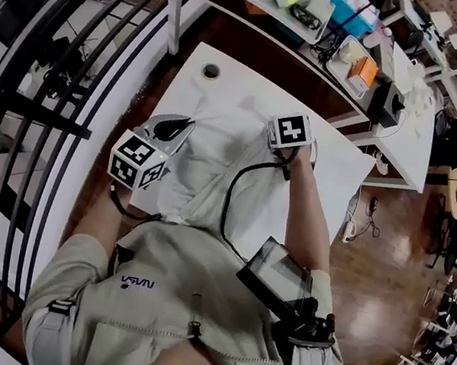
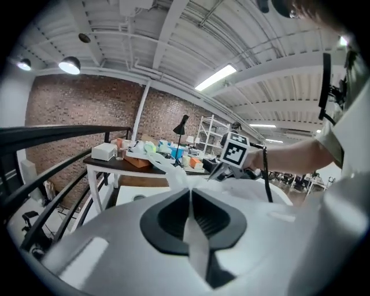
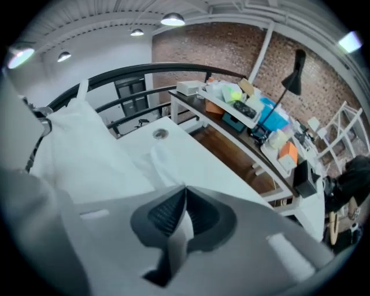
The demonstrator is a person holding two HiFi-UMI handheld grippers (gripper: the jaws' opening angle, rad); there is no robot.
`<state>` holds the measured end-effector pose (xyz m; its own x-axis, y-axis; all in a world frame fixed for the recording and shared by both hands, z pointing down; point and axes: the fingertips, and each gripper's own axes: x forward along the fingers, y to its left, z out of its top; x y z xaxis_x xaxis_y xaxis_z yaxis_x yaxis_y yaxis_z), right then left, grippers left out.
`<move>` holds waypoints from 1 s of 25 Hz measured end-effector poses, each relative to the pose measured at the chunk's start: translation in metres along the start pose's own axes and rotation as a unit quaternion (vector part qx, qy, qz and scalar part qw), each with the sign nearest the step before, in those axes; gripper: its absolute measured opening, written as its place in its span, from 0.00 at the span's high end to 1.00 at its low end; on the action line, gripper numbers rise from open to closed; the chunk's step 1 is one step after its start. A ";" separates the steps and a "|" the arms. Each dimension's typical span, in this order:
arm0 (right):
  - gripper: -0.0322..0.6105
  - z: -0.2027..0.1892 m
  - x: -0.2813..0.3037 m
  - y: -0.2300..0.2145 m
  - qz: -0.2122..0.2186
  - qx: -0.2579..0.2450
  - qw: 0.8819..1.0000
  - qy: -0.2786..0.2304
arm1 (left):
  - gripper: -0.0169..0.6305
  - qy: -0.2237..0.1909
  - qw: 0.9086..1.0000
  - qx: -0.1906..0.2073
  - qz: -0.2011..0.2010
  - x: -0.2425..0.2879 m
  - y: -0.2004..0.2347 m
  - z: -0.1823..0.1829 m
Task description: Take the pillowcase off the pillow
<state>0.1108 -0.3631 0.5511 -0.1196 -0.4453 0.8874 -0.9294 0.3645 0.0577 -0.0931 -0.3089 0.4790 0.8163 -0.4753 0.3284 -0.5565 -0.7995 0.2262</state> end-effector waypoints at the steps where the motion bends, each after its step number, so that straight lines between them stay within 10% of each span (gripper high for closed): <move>1: 0.94 -0.008 0.001 -0.005 -0.002 0.012 1.000 -0.004 | 0.95 0.004 1.000 -0.011 0.003 0.002 0.006 -0.006; 7: 0.94 -0.039 0.010 -0.030 -0.072 0.025 0.997 0.024 | 0.95 0.039 0.995 -0.092 0.000 0.056 0.038 -0.047; 12: 0.84 -0.020 0.017 -0.011 -0.017 0.055 0.998 -0.037 | 0.89 0.046 0.998 -0.046 0.001 0.087 0.036 -0.045; 25: 0.76 0.002 -0.091 0.019 -0.115 0.062 0.972 -0.197 | 0.59 -0.017 0.999 0.007 0.028 0.033 0.018 -0.012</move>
<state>0.1036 -0.3176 0.4701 -0.0049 -0.7910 0.6118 -0.9792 0.1278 0.1573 -0.0781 -0.3350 0.5051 0.7889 -0.5313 0.3089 -0.5993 -0.7764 0.1950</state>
